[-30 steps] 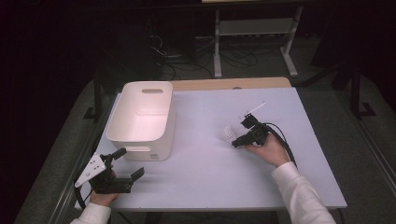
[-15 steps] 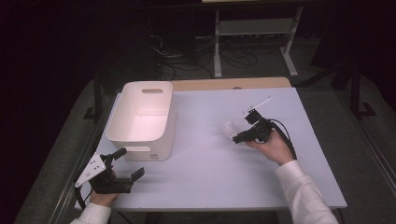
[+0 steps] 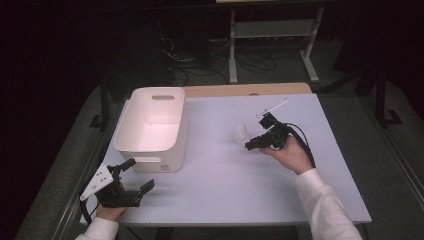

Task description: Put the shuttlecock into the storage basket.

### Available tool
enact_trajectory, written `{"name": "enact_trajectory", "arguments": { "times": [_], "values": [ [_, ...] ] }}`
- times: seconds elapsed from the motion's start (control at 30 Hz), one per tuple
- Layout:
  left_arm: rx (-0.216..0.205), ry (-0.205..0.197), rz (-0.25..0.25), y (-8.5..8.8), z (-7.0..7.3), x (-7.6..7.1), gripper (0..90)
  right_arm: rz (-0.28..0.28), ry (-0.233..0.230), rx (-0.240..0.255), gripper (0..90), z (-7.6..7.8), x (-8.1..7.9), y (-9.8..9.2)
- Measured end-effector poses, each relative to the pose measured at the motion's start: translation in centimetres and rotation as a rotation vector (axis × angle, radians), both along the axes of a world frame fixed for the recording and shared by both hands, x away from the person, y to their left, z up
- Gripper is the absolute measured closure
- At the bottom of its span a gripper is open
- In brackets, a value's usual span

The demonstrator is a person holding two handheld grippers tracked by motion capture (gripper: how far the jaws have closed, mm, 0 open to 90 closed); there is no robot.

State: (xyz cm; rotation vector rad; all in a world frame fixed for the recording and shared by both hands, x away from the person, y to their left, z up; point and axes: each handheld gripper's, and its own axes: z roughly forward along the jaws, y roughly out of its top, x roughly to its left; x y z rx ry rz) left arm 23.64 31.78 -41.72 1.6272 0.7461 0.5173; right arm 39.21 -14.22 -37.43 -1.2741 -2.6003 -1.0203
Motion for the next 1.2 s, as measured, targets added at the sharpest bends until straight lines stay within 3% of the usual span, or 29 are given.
{"name": "enact_trajectory", "arguments": {
  "times": [1.2],
  "values": [
    [-0.002, 0.0, 0.0, 0.0, 0.0, 0.0, 0.0, 0.018, -0.058, 0.022, 64.7, 3.4, 0.5, 2.0]
  ]
}}
